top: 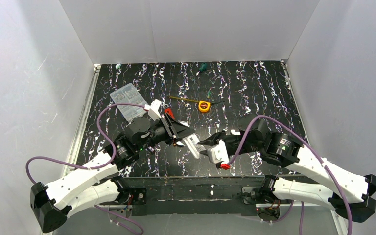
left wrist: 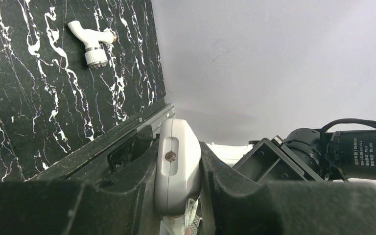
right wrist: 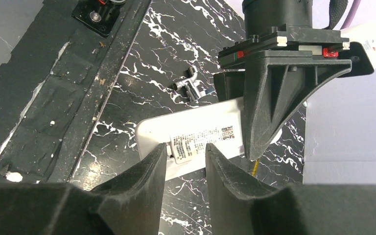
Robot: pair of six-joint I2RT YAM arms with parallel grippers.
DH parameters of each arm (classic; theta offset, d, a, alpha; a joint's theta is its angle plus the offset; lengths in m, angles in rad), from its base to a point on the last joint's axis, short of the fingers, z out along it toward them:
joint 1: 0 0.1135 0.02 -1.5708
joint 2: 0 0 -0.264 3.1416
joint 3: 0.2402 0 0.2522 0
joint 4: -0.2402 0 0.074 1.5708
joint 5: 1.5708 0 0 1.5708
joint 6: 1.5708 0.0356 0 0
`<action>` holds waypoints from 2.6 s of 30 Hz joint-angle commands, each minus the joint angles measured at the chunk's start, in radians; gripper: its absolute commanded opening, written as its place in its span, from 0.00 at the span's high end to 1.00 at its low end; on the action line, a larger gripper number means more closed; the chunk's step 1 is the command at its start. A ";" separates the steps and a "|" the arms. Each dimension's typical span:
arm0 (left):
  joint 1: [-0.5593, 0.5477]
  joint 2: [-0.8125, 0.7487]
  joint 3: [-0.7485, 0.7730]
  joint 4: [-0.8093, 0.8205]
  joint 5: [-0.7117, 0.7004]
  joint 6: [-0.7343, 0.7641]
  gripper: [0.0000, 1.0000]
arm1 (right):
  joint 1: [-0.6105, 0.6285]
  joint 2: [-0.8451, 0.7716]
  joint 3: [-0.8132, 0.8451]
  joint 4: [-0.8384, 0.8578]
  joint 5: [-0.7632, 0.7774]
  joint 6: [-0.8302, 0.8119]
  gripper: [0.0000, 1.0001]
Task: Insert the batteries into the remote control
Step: Remove the battery cover from the remote control.
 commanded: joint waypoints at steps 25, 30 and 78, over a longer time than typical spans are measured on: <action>-0.006 -0.020 -0.005 0.064 0.025 -0.012 1.00 | 0.000 -0.058 0.000 0.061 0.030 0.000 0.58; -0.006 -0.015 -0.004 0.065 0.023 -0.013 1.00 | 0.001 -0.076 -0.018 0.057 0.025 0.011 0.58; -0.006 -0.020 -0.040 0.079 -0.006 -0.020 1.00 | 0.054 0.031 0.191 -0.155 0.588 1.399 0.20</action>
